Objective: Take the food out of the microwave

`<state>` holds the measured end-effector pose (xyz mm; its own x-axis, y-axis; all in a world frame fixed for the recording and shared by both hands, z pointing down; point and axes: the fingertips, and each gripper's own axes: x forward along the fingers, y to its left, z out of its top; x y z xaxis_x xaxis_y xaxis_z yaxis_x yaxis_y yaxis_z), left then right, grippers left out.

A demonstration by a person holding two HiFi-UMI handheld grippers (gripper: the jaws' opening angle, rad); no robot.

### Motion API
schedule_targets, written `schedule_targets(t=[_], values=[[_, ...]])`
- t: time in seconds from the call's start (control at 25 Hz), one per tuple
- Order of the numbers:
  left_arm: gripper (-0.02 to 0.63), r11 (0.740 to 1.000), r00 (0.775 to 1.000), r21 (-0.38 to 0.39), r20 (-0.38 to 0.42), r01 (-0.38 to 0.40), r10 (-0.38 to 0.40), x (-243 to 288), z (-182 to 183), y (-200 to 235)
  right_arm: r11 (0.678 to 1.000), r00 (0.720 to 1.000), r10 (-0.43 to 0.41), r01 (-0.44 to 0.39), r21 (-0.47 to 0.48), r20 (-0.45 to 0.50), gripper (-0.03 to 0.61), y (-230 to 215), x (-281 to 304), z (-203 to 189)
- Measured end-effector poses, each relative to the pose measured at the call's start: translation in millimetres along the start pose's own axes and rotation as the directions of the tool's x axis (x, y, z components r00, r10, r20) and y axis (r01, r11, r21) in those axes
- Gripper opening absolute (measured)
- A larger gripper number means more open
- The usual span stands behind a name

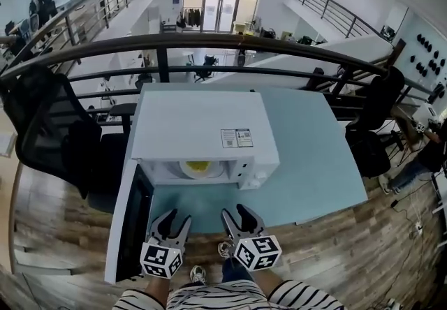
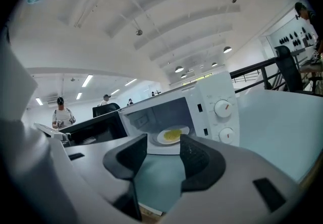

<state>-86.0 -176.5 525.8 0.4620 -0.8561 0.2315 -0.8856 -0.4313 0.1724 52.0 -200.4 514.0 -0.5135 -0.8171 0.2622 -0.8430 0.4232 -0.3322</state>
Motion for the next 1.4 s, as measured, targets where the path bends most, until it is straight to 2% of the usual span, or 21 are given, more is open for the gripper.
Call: schedule_targets(t=[0.24,0.52,0.64,1.0,1.4], values=[[0.158,0.998,0.998,-0.026,-0.003,-0.062,0.062,28.3,-2.1,18.8,1.000,1.000,0.014,-0.014,-0.004,-0.028,0.212,-15.8,35.1,-1.7],[0.158,0.995,0.995,-0.013,-0.033,-0.096,0.095,59.4,-16.0,41.8,0.999,0.999,-0.001,0.002,0.033,-0.034,0.211,-35.3,73.8,-11.8],[0.158,0.995,0.994,-0.014,-0.044,-0.100,0.099,72.4,-21.4,50.3,0.998,0.999,-0.009,0.011,0.066,-0.031,0.210,-41.4,87.5,-15.4],[0.158,0.994,0.989,0.002,-0.107,-0.106,0.106,108.9,-31.6,72.2,0.997,0.999,0.009,-0.006,0.075,-0.048,0.211,-44.3,127.6,-24.6],[0.172,0.994,0.988,-0.021,-0.119,-0.106,0.103,142.8,-19.0,98.6,0.990,0.998,-0.050,0.055,0.128,-0.049,0.212,-55.0,166.9,-29.0]])
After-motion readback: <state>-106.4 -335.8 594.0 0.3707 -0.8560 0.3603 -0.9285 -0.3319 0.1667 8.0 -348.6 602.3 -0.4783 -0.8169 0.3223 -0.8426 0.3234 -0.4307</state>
